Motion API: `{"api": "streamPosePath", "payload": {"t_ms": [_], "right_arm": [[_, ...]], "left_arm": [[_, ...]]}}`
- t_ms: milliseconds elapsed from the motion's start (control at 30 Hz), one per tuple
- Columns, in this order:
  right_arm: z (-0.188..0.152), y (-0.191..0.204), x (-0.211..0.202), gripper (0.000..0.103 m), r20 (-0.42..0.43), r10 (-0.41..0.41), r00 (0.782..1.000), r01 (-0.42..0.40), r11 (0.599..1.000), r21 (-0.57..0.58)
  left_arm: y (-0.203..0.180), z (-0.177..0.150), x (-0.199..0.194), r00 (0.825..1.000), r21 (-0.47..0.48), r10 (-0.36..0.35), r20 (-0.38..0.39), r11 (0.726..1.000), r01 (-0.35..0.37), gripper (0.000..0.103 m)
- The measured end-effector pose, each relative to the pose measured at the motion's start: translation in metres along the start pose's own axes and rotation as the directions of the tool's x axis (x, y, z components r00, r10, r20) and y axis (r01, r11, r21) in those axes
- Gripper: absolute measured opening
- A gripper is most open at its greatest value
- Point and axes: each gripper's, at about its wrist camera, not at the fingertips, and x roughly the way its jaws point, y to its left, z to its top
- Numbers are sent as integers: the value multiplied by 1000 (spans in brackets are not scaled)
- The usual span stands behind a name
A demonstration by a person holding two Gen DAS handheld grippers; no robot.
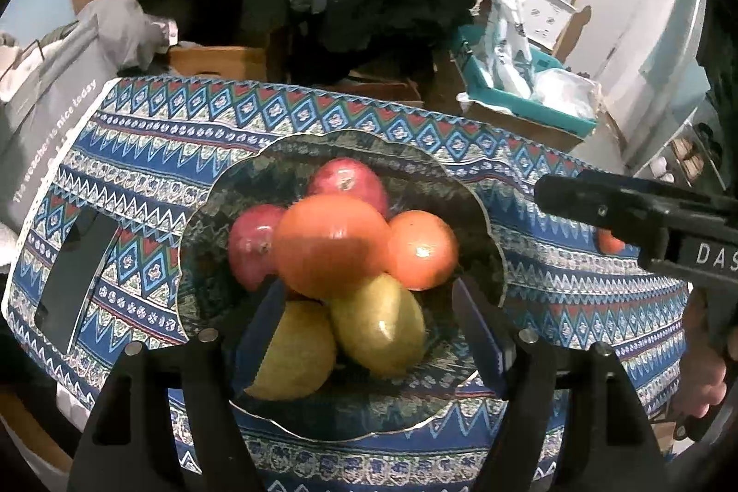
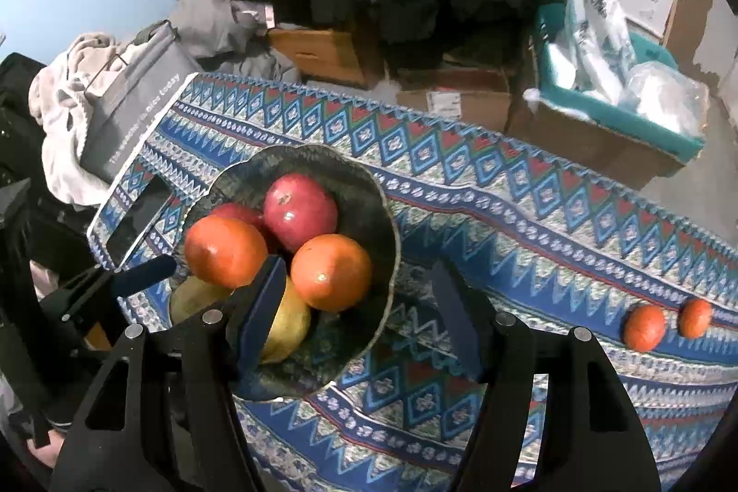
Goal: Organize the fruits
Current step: 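Withdraw both tools from the bowl toward the remaining tangerines, then move the left tool to one tangerine while the right tool approaches the other tangerine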
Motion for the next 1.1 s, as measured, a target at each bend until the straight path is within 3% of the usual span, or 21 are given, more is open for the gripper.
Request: {"api": "streamPosePath", "payload": {"t_ms": [533, 1100], "right_arm": [[-29, -48, -91, 67, 126, -171, 977, 166, 985, 44], [-65, -105, -168, 67, 195, -286, 938, 259, 954, 154]], "left_arm": [[-61, 9, -37, 995, 90, -73, 69, 994, 66, 76], [-132, 11, -56, 988, 206, -126, 86, 973, 106, 76]]}}
